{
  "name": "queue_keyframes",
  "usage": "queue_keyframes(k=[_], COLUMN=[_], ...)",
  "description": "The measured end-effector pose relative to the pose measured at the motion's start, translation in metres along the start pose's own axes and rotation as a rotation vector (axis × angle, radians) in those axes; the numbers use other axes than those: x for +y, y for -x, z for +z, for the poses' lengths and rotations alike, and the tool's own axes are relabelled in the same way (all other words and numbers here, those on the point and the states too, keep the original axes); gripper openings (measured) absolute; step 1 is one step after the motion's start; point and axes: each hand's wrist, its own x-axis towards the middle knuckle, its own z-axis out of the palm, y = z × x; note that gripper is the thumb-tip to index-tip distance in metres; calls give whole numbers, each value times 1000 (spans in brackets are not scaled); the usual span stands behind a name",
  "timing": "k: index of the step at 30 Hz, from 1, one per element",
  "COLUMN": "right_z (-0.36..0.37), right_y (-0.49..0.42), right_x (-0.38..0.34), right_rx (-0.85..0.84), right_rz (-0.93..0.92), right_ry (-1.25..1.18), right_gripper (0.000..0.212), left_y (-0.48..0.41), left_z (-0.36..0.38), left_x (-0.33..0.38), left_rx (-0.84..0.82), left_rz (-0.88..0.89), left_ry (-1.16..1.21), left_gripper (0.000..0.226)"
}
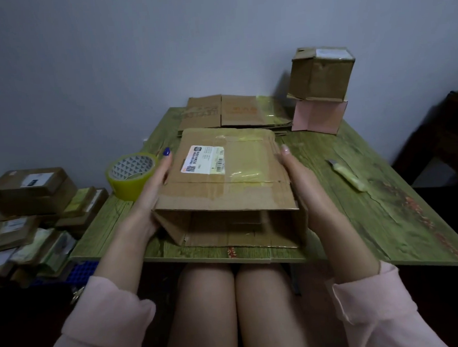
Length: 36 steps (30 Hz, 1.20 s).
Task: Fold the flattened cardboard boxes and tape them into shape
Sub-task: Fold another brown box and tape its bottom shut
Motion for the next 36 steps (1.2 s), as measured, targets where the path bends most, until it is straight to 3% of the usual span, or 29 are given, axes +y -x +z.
queue_keyframes(k=[2, 8, 14, 17, 22, 25, 30, 34, 36], right_z=[-7, -28, -30, -24, -21, -23, -31, -38, -40], right_y=[8, 44, 79, 82, 91, 92, 77, 67, 63], right_x=[1, 23, 42, 38, 28, 18, -14, -51, -62], right_rx=[57, 232, 63, 22, 4, 29, 153, 190, 218], right_rz=[-38, -150, -191, -201, -299, -396, -513, -546, -536], right_ry=[-29, -172, -323, -262, -142, -131, -80, -68, -56], right_gripper=[61, 78, 72, 67, 60, 53, 44, 61, 58], left_y=[4, 36, 59, 67, 68, 68, 73, 74, 70], left_z=[6, 2, 0, 10, 16, 17, 31, 45, 50], left_x=[-5, -38, -57, -52, -45, -32, 14, 44, 52], left_rx=[21, -10, -128, -143, 86, 240, 109, 72, 86], left_rz=[60, 209, 363, 435, 525, 634, 720, 677, 648], left_ry=[5, 36, -255, -334, -389, -494, -457, -412, -397], left_gripper=[52, 71, 99, 86, 26, 26, 23, 35, 44])
